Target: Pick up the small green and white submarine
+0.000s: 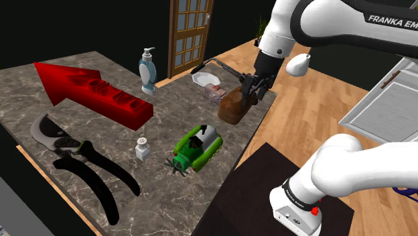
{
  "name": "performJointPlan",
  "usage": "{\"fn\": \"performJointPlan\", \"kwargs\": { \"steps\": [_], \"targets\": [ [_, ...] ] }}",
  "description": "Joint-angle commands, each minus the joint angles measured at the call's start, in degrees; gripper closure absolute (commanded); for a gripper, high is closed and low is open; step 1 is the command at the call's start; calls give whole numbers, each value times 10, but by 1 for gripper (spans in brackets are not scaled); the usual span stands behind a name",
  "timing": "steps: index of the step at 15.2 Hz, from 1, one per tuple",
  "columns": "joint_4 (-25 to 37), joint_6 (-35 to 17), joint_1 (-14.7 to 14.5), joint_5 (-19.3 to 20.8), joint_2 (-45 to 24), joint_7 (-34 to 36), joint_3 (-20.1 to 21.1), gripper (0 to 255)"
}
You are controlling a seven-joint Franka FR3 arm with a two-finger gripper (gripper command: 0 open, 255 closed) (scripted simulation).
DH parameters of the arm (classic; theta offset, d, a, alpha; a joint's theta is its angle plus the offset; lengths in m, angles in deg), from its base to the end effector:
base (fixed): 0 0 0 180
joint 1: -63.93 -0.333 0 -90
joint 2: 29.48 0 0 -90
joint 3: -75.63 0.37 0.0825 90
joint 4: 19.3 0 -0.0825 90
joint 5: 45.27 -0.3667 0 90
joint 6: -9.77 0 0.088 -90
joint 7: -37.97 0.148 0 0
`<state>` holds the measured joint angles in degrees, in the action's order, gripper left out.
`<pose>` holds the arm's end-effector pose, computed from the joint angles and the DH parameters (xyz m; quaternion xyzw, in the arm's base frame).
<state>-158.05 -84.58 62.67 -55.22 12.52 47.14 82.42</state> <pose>0.2641 0.0711 0.5490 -0.9981 0.0343 0.0284 0.0434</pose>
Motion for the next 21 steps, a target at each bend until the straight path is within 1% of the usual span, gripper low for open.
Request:
{"fn": "performJointPlan", "kwargs": {
  "steps": [1, 4, 7, 10, 12, 13, 20, 21],
  "targets": [
    [-8, -38, -1, -6, -20, 39, 33, 0],
    [-6, -87, 1, -9, -59, 99, 84, 0],
    [5, -134, 7, -1, -109, 163, 134, 0],
    [26, -176, 19, 20, -169, 232, 184, 0],
    [45, -201, 30, 44, -214, 282, 217, 0],
    [45, -202, 29, 45, -215, 283, 217, 0],
    [5, -264, 31, 51, -239, 294, 228, 0],
    [5, -264, 31, 50, -239, 293, 228, 0]
  ]
}}
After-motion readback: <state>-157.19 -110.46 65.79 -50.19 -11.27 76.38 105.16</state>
